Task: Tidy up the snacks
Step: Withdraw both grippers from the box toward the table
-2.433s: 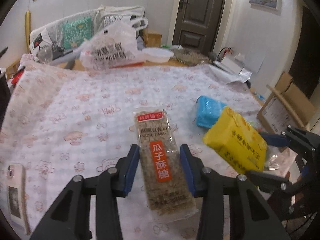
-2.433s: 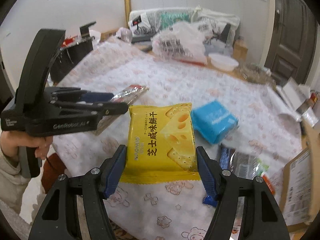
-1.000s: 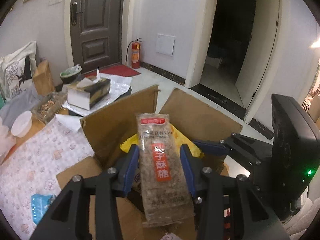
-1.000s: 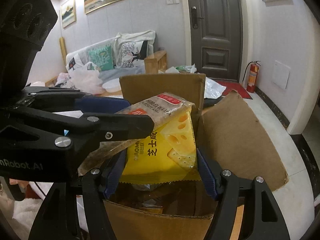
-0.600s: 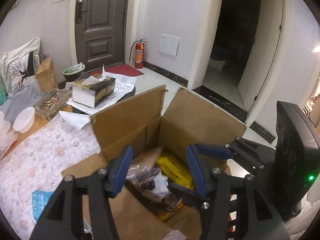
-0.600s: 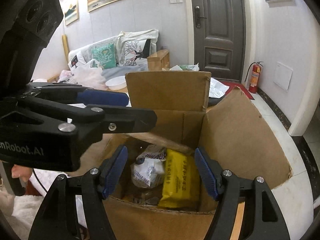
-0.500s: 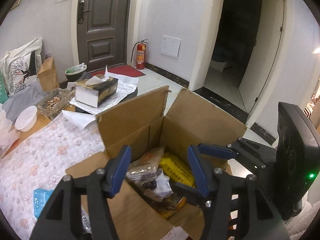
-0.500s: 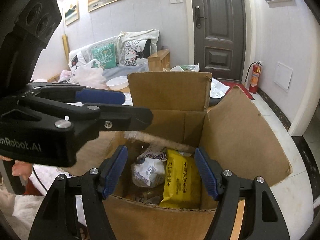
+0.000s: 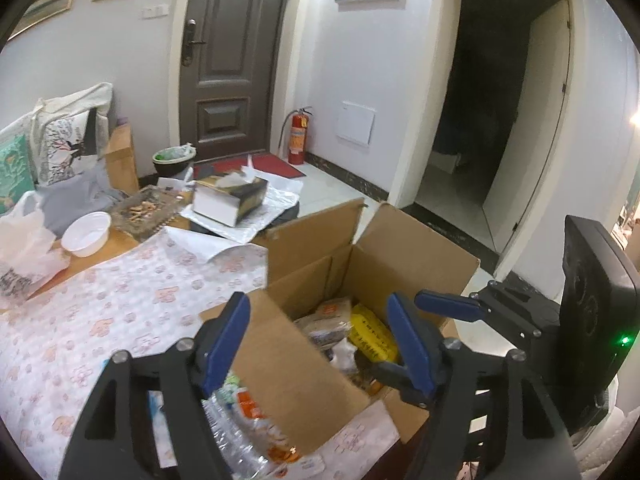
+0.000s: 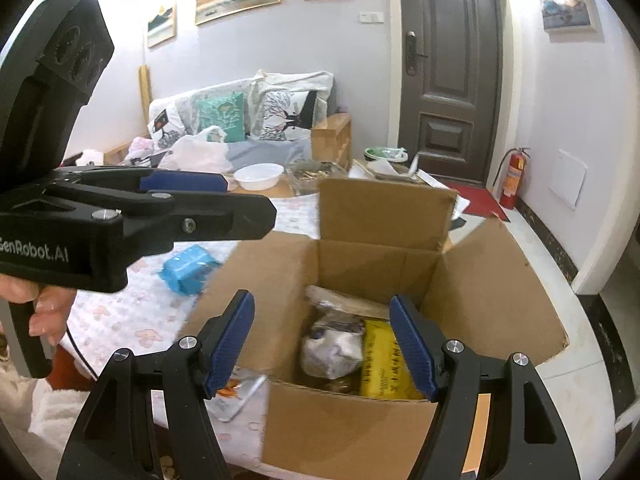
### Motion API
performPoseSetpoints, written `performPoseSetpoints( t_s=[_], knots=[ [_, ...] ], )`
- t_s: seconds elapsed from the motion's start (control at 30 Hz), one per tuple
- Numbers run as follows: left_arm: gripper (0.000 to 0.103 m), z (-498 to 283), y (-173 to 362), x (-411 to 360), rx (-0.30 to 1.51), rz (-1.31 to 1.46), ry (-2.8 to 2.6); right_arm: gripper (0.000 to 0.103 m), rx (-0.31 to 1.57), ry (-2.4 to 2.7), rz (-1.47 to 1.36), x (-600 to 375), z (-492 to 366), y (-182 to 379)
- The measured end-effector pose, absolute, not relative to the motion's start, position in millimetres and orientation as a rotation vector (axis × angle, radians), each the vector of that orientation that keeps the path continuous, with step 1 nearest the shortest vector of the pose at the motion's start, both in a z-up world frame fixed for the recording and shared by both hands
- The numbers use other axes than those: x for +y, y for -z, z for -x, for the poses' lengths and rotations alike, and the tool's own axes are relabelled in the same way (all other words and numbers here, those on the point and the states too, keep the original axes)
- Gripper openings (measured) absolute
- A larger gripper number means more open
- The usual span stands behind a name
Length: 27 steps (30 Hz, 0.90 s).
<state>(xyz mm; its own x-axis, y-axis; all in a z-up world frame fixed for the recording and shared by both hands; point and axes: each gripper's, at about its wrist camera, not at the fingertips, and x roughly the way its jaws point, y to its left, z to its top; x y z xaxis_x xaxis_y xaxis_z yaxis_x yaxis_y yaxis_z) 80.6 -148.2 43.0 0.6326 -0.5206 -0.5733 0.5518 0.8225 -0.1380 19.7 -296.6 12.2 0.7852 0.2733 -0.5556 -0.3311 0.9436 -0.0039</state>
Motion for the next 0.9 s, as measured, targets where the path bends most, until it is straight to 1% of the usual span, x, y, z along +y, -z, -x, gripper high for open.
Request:
performPoseSetpoints(
  t_s=[0.23,0.43,0.67,0.9],
  knots=[
    [0.073,-56,-48,-88,0.602,-0.016,0.543,0.067,0.563,-0.408,0.117,-248,-6,-24],
    [0.074,-43,-32,-27,0.611,0.03,0.465,0.067,0.577,-0.501,0.138,-193,1,-20],
    [0.074,-39,13,35,0.672,0.093,0.396,0.066,0.663,-0.578,0.178,-131,-6,12],
    [0.073,-44,70,52,0.758,0.156,0.412,0.066,0.755,-0.539,0.153,-112,-19,59]
  ],
)
